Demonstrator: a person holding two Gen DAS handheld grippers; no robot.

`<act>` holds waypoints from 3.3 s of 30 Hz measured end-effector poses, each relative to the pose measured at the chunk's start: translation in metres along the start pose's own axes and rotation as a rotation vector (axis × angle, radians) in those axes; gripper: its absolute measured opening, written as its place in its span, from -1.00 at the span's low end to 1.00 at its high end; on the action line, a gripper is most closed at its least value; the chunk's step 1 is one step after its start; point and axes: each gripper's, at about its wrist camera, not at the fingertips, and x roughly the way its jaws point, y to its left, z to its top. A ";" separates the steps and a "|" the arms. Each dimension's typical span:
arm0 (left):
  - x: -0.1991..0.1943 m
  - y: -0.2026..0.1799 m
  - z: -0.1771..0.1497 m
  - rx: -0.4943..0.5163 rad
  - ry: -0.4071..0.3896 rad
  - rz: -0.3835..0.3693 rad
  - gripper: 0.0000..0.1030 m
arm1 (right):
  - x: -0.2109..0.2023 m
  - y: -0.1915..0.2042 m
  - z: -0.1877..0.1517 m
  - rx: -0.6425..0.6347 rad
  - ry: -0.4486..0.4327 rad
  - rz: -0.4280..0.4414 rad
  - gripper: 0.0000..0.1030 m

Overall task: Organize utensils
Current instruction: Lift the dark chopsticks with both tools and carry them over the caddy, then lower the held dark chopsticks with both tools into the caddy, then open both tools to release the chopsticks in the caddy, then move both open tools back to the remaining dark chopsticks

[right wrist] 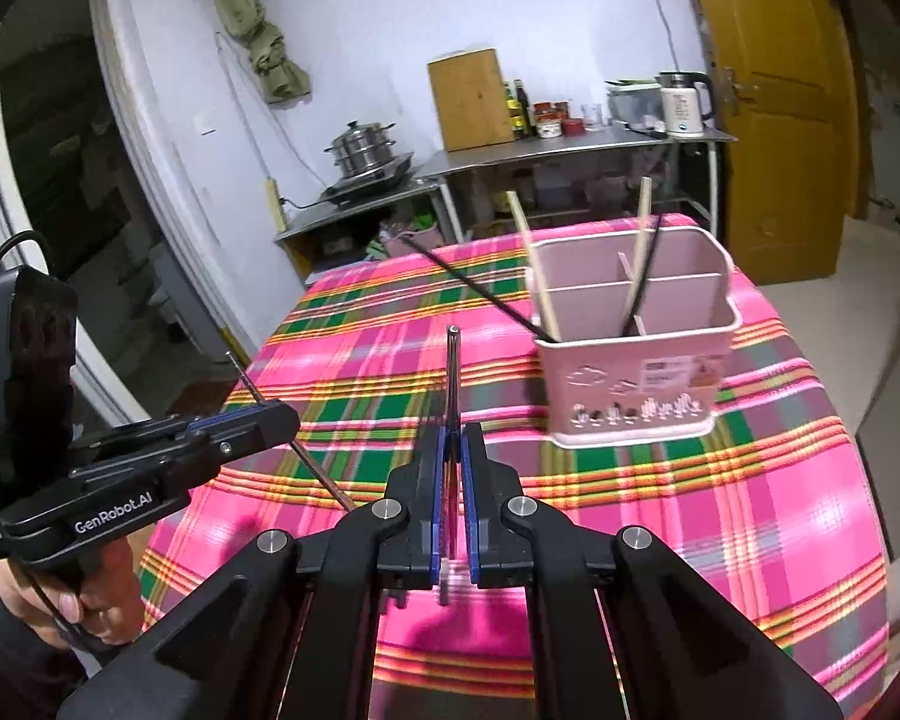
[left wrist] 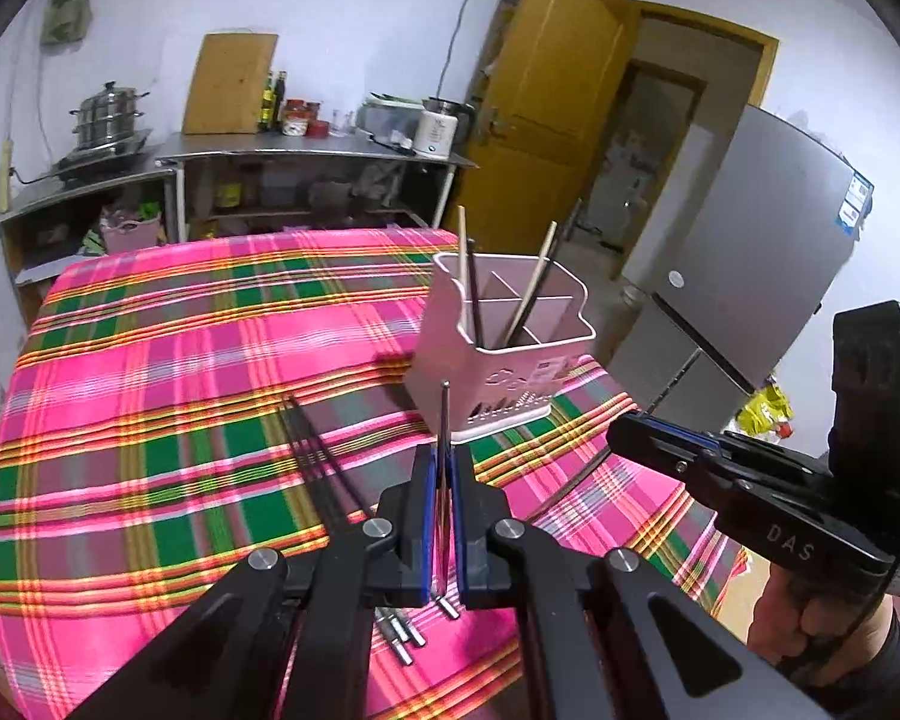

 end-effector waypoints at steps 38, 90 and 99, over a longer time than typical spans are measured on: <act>0.083 -0.024 0.142 0.014 -0.119 -0.033 -0.91 | 0.029 -0.080 0.107 0.045 -0.120 -0.125 -0.89; 0.009 -0.015 0.076 0.039 -0.165 0.042 -0.68 | -0.002 -0.049 0.053 -0.015 -0.105 -0.170 -0.65; -0.013 0.011 0.028 -0.005 -0.131 0.087 -0.68 | -0.011 -0.033 0.024 -0.013 -0.077 -0.112 -0.65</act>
